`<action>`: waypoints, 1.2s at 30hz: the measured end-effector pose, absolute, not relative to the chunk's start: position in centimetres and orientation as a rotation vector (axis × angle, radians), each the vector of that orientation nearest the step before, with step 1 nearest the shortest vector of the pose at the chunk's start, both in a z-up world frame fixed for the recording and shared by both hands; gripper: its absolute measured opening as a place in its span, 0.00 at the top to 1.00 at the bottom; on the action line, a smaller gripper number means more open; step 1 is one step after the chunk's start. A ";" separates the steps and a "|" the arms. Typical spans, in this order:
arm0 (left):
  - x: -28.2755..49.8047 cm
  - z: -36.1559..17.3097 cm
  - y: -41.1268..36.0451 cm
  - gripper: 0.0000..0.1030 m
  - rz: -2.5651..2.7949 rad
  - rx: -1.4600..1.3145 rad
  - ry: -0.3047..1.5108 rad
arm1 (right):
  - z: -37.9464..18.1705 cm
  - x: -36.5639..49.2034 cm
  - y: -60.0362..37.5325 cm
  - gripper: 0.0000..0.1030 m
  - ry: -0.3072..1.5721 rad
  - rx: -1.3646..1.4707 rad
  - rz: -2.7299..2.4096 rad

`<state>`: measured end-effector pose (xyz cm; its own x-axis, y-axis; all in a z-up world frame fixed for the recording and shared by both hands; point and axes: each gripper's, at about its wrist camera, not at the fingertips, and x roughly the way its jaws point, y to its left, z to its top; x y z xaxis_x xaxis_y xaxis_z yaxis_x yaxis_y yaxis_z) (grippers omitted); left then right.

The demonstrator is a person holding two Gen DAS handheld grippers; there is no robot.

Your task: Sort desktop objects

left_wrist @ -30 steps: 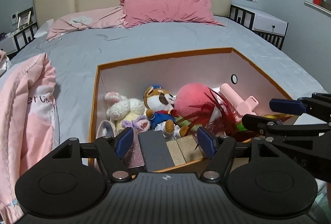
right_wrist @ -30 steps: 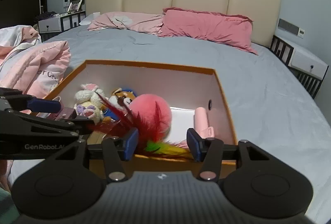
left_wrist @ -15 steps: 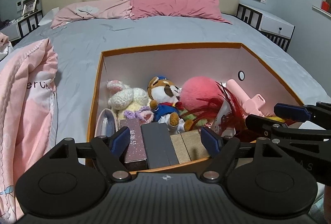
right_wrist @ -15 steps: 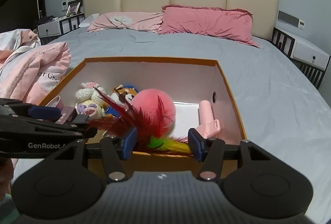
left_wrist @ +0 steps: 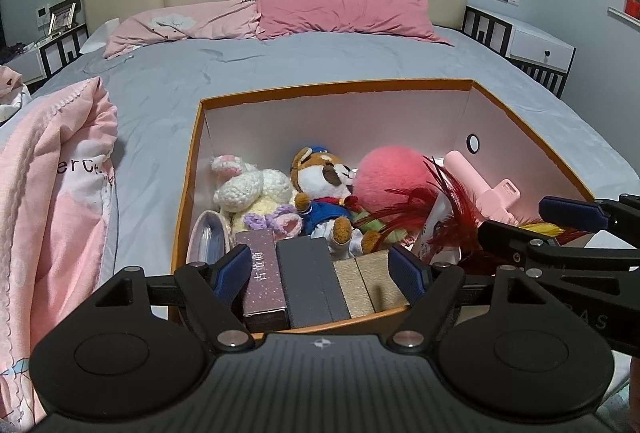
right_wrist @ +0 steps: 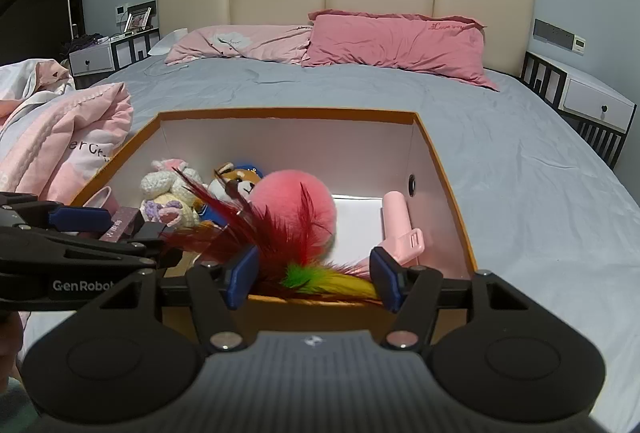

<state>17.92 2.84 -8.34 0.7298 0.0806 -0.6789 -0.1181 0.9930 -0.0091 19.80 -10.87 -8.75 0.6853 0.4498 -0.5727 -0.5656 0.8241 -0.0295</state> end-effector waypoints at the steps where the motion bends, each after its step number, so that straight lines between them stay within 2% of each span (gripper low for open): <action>1: 17.9 -8.4 2.8 0.14 0.110 -0.052 0.745 | -8.7 19.8 -10.9 0.39 0.582 -0.211 0.573; 36: 18.0 -8.4 2.7 0.14 0.116 -0.044 0.749 | -8.7 19.8 -10.9 0.38 0.586 -0.212 0.573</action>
